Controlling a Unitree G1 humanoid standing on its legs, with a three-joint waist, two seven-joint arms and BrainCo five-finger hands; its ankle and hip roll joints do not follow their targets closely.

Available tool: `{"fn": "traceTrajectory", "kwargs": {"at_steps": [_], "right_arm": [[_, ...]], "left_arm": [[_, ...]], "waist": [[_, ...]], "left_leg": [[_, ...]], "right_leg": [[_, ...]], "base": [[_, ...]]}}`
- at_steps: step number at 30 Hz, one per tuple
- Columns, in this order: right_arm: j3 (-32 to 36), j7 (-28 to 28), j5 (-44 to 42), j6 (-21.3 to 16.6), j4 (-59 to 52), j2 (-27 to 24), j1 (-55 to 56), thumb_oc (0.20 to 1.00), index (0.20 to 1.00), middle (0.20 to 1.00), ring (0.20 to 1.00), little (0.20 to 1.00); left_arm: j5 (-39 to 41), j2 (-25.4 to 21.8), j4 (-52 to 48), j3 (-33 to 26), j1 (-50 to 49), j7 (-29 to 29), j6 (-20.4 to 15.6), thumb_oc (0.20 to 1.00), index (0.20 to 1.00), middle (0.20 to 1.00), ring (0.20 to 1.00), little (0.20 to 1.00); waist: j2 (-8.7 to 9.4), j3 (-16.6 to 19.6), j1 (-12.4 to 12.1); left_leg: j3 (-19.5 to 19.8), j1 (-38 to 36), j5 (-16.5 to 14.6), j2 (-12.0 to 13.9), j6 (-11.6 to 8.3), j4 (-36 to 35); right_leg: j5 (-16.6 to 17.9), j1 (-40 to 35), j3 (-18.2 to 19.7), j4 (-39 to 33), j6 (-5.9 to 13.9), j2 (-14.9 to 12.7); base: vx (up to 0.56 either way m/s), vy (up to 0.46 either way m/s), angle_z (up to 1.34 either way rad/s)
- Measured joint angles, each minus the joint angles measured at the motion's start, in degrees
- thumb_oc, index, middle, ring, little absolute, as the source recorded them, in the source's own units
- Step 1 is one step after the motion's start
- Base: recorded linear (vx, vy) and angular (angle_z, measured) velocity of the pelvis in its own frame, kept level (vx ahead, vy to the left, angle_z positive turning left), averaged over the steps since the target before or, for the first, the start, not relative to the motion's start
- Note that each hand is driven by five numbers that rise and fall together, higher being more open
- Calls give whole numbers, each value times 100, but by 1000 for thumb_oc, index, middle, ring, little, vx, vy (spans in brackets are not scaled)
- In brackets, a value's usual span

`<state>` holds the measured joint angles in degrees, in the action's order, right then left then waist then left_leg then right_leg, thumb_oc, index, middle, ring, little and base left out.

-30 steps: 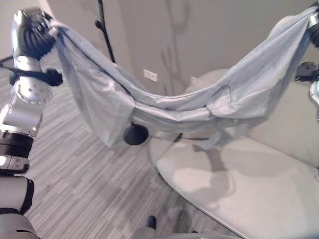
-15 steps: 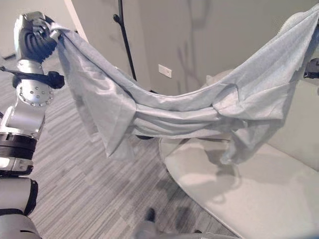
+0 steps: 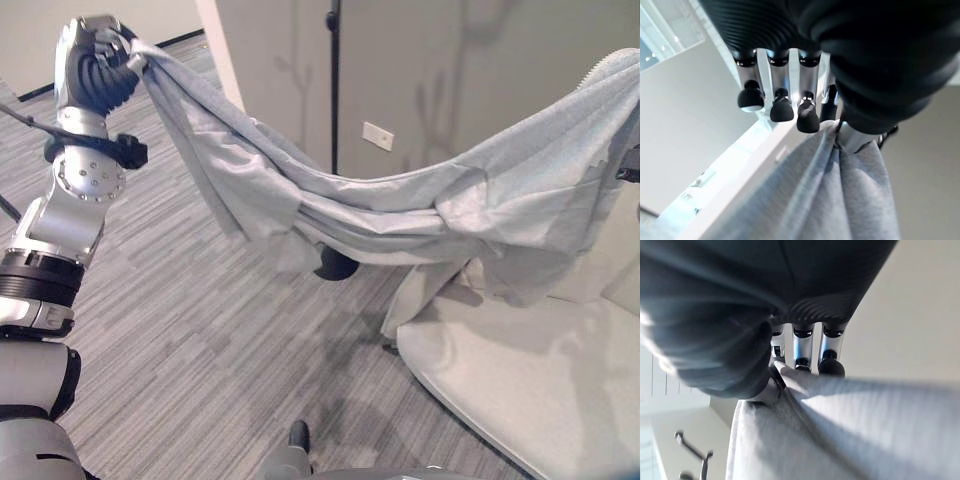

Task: Hang the clothes on the sofa on the clothes rack.

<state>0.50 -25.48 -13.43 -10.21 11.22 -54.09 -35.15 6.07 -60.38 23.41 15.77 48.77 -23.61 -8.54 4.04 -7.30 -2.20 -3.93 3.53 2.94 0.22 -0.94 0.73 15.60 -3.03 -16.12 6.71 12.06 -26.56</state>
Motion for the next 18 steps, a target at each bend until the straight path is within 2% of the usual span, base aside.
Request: {"fn": "traceTrajectory", "kwargs": {"at_steps": [1, 2, 3, 4, 5, 6, 7, 8, 11, 16, 17, 18], "right_arm": [[-2, 0, 2, 2, 0, -19, -1, 200, 200, 200, 200, 200], [-3, -4, 1, 1, 11, -32, 3, 200, 200, 200, 200, 200], [-106, 22, 2, 2, 199, -37, -74, 200, 200, 200, 200, 200], [-197, 23, -2, 2, 235, -65, -137, 200, 200, 200, 200, 200], [-223, 25, -3, -33, 224, -97, -157, 200, 200, 200, 200, 200], [-226, 23, -7, -40, 224, -134, -212, 200, 200, 200, 200, 200], [-223, 13, -9, -46, 214, -225, -264, 200, 200, 200, 200, 200], [-214, 9, -10, -46, 217, -329, -356, 200, 200, 200, 200, 200], [-242, 39, -10, -33, 226, -333, -373, 200, 200, 200, 200, 200], [-295, 100, -22, -26, 352, -325, -415, 200, 200, 200, 200, 200], [-298, 125, -24, -21, 372, -324, -417, 200, 200, 200, 200, 200], [-295, 134, -24, -22, 378, -344, -428, 200, 200, 200, 200, 200]], "left_arm": [[-1, 16, -56, 0, 21, 1, 0, 200, 200, 200, 200, 200], [-3, 50, -106, -1, 30, 14, -2, 200, 200, 200, 200, 200], [0, 229, -96, -6, 64, 14, 13, 200, 200, 200, 200, 200], [0, 234, -94, -2, 63, 21, 18, 200, 200, 200, 200, 200], [3, 233, -96, -4, 61, 27, 19, 200, 200, 200, 200, 200], [3, 233, -97, -15, 60, 25, 19, 200, 200, 200, 200, 200], [3, 288, -98, -13, -17, 20, 20, 200, 200, 200, 200, 200], [3, 296, -120, -46, -164, 31, 26, 200, 200, 200, 200, 200], [4, 316, -112, -82, -208, 63, 56, 200, 200, 200, 200, 200], [8, 343, -138, -350, -289, 128, 93, 200, 200, 200, 200, 200], [9, 480, -160, -423, -304, 138, 93, 200, 200, 200, 200, 200], [14, 542, -225, -483, -293, 132, 93, 200, 200, 200, 200, 200]], "waist": [[-7, -3, 26], [-52, -20, 72], [-146, -36, 36], [-104, -12, 39], [-51, 11, 70], [101, 91, 104], [78, 96, 158], [24, 98, 84], [29, 99, 36], [29, 82, 54], [129, -4, 53], [288, -202, 67]], "left_leg": [[29, -9, 23, -44, 38, -22], [81, -122, 82, -10, 130, -176], [124, -417, 137, 207, 184, -454], [109, -546, 142, 245, 178, -538], [117, -590, 134, 225, 174, -570], [143, -594, 121, 169, 153, -570], [226, -592, 121, 138, 109, -571], [200, -608, 83, 131, 50, -570], [206, -611, 73, 165, -22, -569], [214, -748, 10, 159, -115, -448], [265, -399, -99, 74, -311, 281], [281, 78, -94, -12, -378, 1269]], "right_leg": [[134, 61, 70, 160, -52, -45], [-44, 247, 335, 468, 87, -27], [-1485, 476, 787, 694, 306, 758], [-1743, 567, 773, 635, 253, 1218], [-1826, 615, 754, 441, 102, 1655], [-1852, 671, 718, 134, -201, 2021], [-1684, 578, 802, -107, -802, 2176], [-1381, 297, 815, -694, -804, 2292], [-1142, 100, 766, -1091, -845, 2335], [-1168, -169, 718, -1192, -810, 2330], [-1377, -109, 639, -1017, -867, 2230], [-1509, -79, 588, -850, -1032, 2096]], "base": [[59, 224, 18], [81, 231, 13], [74, 163, 1], [52, 117, -4], [22, 51, 9], [28, 33, 33], [64, 12, 18], [84, 7, 12], [89, -12, -2], [35, -34, 7], [-52, 2, 37], [12, 51, 34]]}}
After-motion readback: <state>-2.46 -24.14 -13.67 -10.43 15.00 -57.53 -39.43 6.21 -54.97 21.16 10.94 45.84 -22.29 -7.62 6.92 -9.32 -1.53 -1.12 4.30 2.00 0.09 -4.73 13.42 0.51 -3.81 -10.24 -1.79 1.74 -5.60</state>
